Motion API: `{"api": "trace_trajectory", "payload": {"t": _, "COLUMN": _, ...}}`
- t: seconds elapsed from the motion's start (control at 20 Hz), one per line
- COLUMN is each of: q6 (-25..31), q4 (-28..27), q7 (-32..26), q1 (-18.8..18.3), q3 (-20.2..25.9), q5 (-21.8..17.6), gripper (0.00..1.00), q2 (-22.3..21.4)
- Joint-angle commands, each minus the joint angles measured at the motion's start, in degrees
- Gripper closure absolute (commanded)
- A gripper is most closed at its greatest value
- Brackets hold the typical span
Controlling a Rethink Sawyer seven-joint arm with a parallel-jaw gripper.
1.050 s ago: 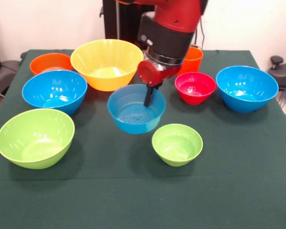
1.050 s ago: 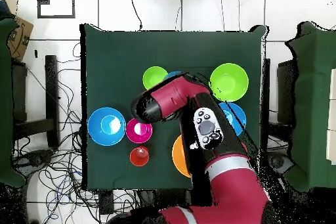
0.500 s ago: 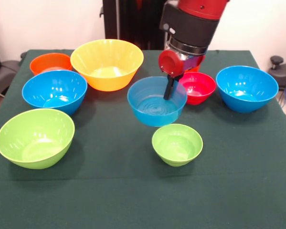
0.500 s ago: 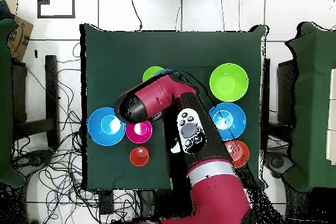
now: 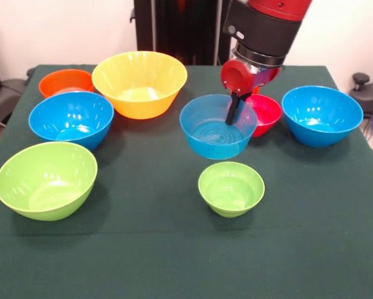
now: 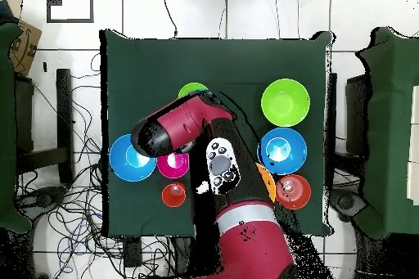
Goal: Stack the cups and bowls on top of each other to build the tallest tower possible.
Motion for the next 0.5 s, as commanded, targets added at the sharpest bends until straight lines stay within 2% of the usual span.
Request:
{"api": "trace_trajectory", "payload": {"t": 0.05, "q6": 1.84, "q4": -3.64, "q7": 10.43, "q1": 2.02, "q3": -1.79, "q5": 2.08, "gripper": 1.0, "q2": 1.65}}
{"api": "trace_trajectory", "payload": {"t": 0.5, "q6": -1.28, "q4": -6.84, "q7": 11.16, "q1": 3.7, "q3": -3.79, "q5": 2.72, "gripper": 1.0, "q2": 4.77}}
